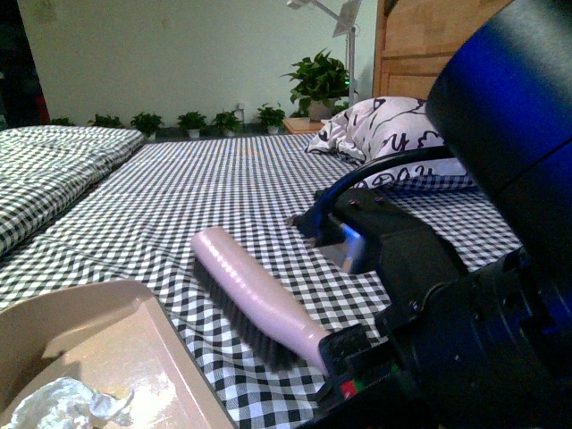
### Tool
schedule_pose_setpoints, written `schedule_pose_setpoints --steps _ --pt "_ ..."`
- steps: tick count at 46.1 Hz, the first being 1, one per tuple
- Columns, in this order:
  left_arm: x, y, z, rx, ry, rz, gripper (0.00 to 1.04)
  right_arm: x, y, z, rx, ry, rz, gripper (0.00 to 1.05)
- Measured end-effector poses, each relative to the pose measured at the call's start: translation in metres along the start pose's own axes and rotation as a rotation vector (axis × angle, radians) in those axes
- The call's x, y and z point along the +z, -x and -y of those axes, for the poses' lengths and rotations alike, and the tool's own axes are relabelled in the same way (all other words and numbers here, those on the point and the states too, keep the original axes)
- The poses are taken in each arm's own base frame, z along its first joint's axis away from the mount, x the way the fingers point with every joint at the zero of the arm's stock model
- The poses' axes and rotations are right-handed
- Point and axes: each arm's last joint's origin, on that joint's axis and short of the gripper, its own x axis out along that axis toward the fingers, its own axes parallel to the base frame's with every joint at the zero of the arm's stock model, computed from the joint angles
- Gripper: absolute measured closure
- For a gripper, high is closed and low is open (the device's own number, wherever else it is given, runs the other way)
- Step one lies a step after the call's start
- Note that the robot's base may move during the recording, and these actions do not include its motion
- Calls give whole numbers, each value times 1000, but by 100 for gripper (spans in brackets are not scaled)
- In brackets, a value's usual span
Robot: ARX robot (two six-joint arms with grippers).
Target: Clean up trash
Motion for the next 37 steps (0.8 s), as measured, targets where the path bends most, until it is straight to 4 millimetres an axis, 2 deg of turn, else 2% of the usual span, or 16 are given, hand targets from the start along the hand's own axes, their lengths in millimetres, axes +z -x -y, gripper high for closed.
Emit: schedule_pose_setpoints --steps 6,12,17,23,29,37 --pt "0 0 0 0 0 0 77 6 1 29 -118 -55 72 85" --pt "0 0 0 0 0 0 77 9 2 70 -261 -155 134 85" --pt "0 0 0 0 0 0 77 6 11 109 -384 -252 178 85" --pt "0 0 0 0 0 0 77 2 26 141 -467 -327 204 85" --pt "1 -1 0 -9 8 46 77 -1 31 151 -480 -349 207 85" --pt "5 0 -4 11 18 82 77 3 44 149 -475 -347 234 85"
